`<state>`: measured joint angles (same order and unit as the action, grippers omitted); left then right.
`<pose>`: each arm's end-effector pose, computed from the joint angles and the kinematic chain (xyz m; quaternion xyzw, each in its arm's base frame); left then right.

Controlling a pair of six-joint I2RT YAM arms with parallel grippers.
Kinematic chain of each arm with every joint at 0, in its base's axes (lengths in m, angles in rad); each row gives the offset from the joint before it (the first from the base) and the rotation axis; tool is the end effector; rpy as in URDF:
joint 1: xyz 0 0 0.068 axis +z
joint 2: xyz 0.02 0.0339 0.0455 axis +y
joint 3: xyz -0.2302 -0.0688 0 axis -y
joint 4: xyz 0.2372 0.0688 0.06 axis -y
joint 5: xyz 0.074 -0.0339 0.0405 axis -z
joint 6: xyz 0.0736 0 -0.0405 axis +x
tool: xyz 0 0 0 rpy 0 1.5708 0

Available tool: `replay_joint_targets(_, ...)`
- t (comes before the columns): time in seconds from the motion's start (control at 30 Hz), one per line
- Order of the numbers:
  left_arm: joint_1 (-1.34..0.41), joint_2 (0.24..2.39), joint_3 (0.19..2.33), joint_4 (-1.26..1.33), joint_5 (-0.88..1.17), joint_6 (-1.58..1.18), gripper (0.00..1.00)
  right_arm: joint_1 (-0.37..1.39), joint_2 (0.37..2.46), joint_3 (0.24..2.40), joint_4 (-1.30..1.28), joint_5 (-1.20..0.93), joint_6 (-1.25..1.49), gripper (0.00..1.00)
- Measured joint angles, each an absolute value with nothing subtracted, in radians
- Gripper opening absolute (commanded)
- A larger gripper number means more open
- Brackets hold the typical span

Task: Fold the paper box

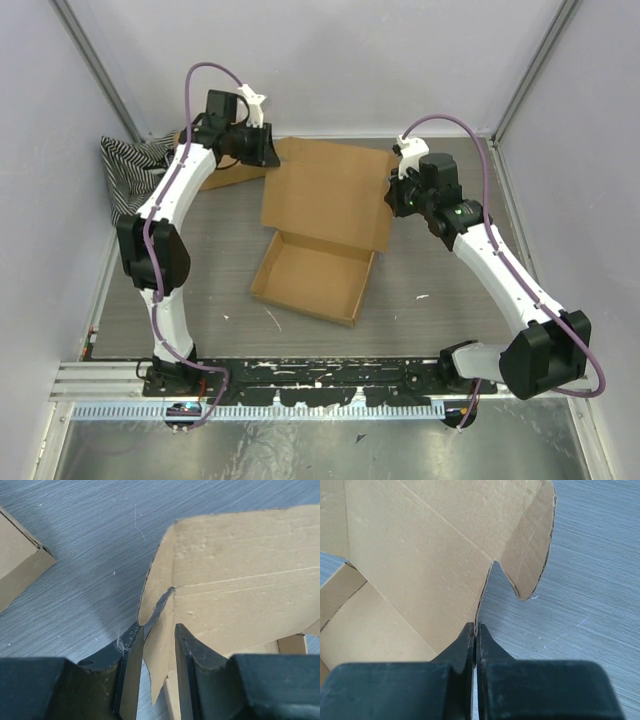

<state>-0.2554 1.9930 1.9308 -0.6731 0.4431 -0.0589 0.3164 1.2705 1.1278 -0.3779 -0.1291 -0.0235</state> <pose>0.4361 -0.1465 0.2744 0.1762 0.8786 -0.2603 0.3595 0.3038 0.1094 0.2859 -0.1779 0.8456 0.1282 0.4868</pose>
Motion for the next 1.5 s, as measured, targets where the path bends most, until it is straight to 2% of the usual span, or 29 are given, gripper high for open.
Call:
replay_joint_targets(0.1, -0.270, 1.993, 1.959, -0.713, 0.430, -0.043, 0.56, 0.316, 1.271, 1.132, -0.382, -0.128, -0.023, 0.02)
replay_joint_targets(0.2, -0.277, 1.993, 1.962, -0.728, 0.400, -0.025, 0.68, 0.317, 1.271, 1.135, -0.383, -0.128, -0.023, 0.02)
replay_joint_targets(0.4, -0.277, 1.993, 1.962, -0.762, 0.342, -0.002, 0.69, 0.317, 1.271, 1.135, -0.377, -0.129, -0.023, 0.02)
replay_joint_targets(0.5, -0.272, 1.993, 1.962, -0.769, 0.338, 0.000, 0.63, 0.317, 1.271, 1.135, -0.374, -0.130, -0.023, 0.02)
replay_joint_targets(0.67, -0.270, 1.993, 1.962, -0.773, 0.364, -0.003, 0.43, 0.317, 1.271, 1.135, -0.375, -0.130, -0.024, 0.02)
replay_joint_targets(0.87, -0.269, 1.993, 1.975, -0.831, 0.436, 0.001, 0.31, 0.317, 1.275, 1.142, -0.379, -0.124, -0.023, 0.02)
replay_joint_targets(1.0, -0.269, 1.993, 1.979, -0.863, 0.474, 0.010, 0.08, 0.317, 1.301, 1.166, -0.384, -0.120, -0.017, 0.02)
replay_joint_targets(1.07, -0.269, 1.993, 1.978, -0.871, 0.482, 0.014, 0.00, 0.317, 1.317, 1.181, -0.391, -0.117, -0.012, 0.06)
replay_joint_targets(1.3, -0.273, 1.976, 1.964, -0.868, 0.460, 0.006, 0.00, 0.317, 1.409, 1.305, -0.477, -0.097, 0.004, 0.20)
replay_joint_targets(1.5, -0.289, 1.798, 1.767, -0.727, 0.426, -0.007, 0.00, 0.317, 1.495, 1.416, -0.537, -0.088, 0.003, 0.23)
